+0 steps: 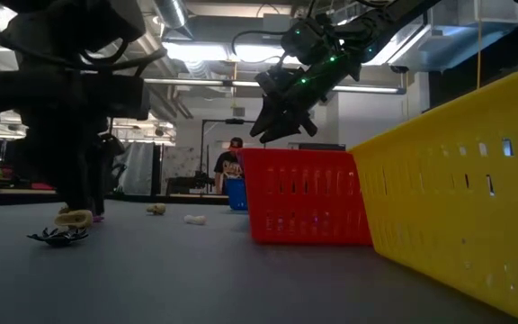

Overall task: Sort Halloween decoration
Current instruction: Put the violet witch hat toy into the red bin

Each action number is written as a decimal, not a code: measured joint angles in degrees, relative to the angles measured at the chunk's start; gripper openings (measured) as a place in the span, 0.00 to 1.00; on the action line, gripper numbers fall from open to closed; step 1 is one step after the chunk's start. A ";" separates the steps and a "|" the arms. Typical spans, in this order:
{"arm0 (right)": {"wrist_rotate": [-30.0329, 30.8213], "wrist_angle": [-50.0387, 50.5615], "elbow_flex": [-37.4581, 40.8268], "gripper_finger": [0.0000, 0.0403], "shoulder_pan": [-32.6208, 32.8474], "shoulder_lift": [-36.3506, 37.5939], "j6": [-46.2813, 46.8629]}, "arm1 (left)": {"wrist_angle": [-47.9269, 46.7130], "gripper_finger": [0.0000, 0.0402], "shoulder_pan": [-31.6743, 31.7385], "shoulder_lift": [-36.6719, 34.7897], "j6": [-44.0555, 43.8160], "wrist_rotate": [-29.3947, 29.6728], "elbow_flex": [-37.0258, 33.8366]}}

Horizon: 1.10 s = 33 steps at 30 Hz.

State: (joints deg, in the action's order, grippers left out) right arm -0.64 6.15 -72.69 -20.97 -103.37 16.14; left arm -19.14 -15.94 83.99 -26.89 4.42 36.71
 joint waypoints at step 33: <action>0.00 0.15 0.00 0.39 -0.02 0.00 -0.02 | 0.31 0.06 0.07 0.49 0.00 -0.89 0.00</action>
State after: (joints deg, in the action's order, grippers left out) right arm -0.64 6.30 -72.69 -20.99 -103.37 16.12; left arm -18.83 -15.88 84.49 -26.89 3.53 36.71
